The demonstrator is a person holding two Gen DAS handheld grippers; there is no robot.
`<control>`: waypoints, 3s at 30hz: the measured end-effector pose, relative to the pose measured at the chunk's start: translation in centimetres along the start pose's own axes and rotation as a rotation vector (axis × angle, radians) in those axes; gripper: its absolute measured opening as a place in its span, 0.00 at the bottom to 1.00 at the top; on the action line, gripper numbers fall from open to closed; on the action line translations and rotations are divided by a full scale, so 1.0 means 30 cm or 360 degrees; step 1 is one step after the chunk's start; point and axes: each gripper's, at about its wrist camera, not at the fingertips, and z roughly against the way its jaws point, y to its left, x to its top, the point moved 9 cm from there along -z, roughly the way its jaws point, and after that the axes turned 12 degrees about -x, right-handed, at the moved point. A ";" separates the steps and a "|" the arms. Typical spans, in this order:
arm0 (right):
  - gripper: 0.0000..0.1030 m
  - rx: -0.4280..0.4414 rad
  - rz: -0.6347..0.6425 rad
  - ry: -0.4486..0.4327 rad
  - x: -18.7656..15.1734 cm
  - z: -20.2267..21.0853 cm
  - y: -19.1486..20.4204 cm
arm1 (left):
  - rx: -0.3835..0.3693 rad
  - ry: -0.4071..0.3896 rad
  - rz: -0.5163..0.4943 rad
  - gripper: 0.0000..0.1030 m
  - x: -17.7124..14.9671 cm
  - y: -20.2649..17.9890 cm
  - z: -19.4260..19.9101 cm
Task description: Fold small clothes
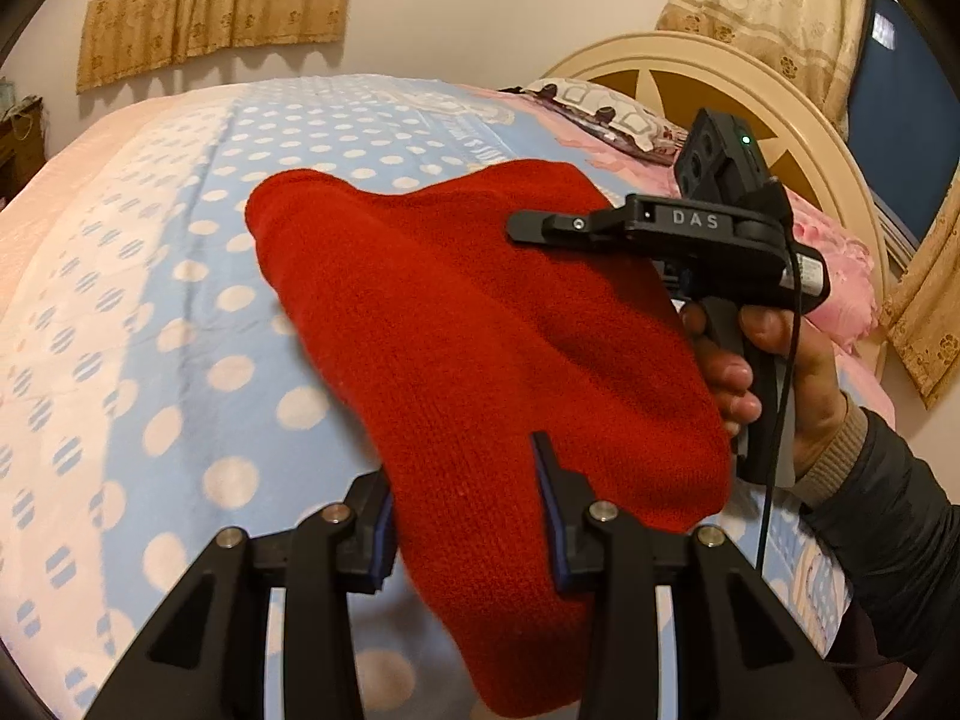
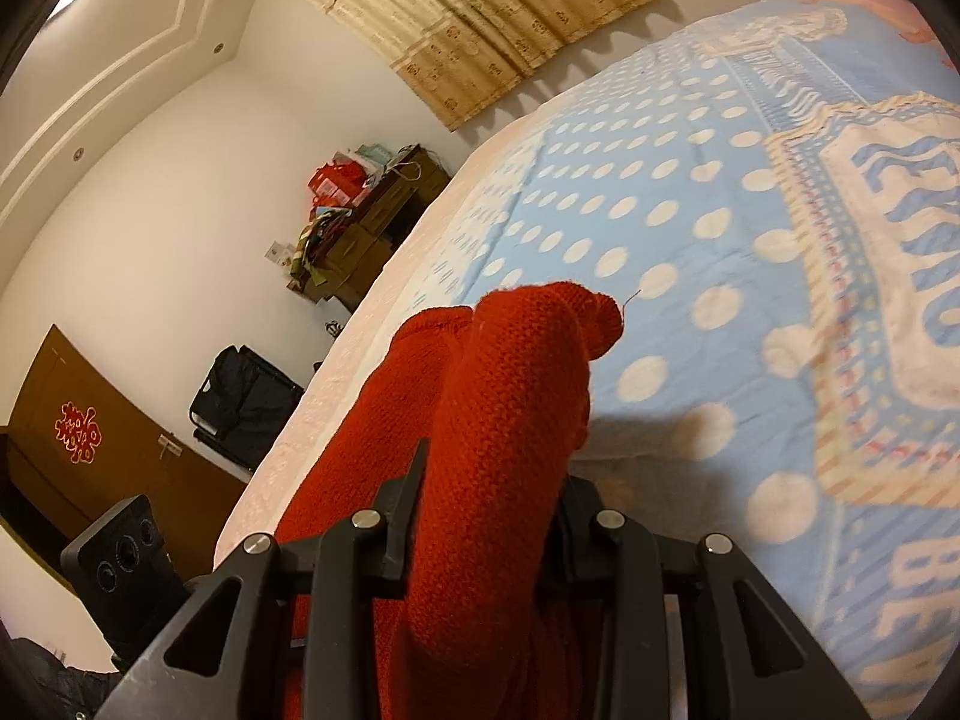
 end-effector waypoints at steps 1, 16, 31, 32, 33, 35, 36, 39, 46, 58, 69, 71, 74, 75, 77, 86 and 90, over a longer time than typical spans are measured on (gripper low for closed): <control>0.32 0.0005 0.0004 0.0004 -0.007 -0.004 0.014 | 0.0012 0.0001 0.0020 0.38 -0.011 0.007 0.013; 0.32 0.0094 0.0114 0.0103 -0.110 -0.104 0.278 | 0.0185 -0.0024 0.0136 0.38 -0.140 0.076 0.183; 0.32 0.0198 0.0235 0.0184 -0.195 -0.215 0.573 | 0.0333 -0.0140 0.0238 0.38 -0.230 0.189 0.369; 0.32 0.0207 0.0244 0.0189 -0.200 -0.220 0.592 | 0.0346 -0.0150 0.0242 0.38 -0.234 0.188 0.380; 0.32 0.0215 0.0252 0.0194 -0.204 -0.227 0.611 | 0.0357 -0.0157 0.0246 0.38 -0.237 0.195 0.391; 0.32 0.0231 0.0270 0.0205 -0.213 -0.243 0.650 | 0.0385 -0.0174 0.0253 0.38 -0.245 0.210 0.416; 0.32 0.0240 0.0279 0.0212 -0.218 -0.252 0.670 | 0.0403 -0.0184 0.0258 0.38 -0.251 0.219 0.430; 0.32 0.0267 0.0294 0.0234 -0.229 -0.288 0.728 | 0.0436 -0.0205 0.0276 0.38 -0.269 0.240 0.461; 0.32 0.0312 0.0350 0.0300 -0.265 -0.378 0.869 | 0.0503 -0.0249 0.0352 0.38 -0.319 0.302 0.527; 0.32 0.0347 0.0436 0.0456 -0.380 -0.571 1.049 | 0.0615 -0.0269 0.0478 0.38 -0.416 0.391 0.576; 0.36 0.0220 0.0299 0.0625 -0.434 -0.723 0.945 | 0.0633 -0.0319 0.0585 0.56 -0.502 0.435 0.551; 0.43 0.0188 0.0234 0.0621 -0.425 -0.720 0.904 | 0.0667 -0.0309 0.0562 0.58 -0.497 0.429 0.553; 0.54 0.0143 0.0160 0.0581 -0.401 -0.685 0.855 | 0.0696 -0.0304 0.0540 0.63 -0.492 0.421 0.567; 0.54 0.0133 0.0143 0.0557 -0.391 -0.662 0.841 | 0.0696 -0.0304 0.0541 0.63 -0.492 0.414 0.572; 0.55 0.0084 0.0167 0.0497 -0.373 -0.608 0.829 | 0.0700 -0.0310 0.0548 0.68 -0.493 0.409 0.588; 0.76 -0.0081 0.0403 0.0148 -0.391 -0.230 0.913 | 0.0791 -0.0434 0.0490 0.87 -0.514 0.362 0.711; 0.76 -0.0176 0.0482 0.0006 -0.432 -0.087 0.955 | 0.0776 -0.0503 0.0461 0.91 -0.487 0.331 0.761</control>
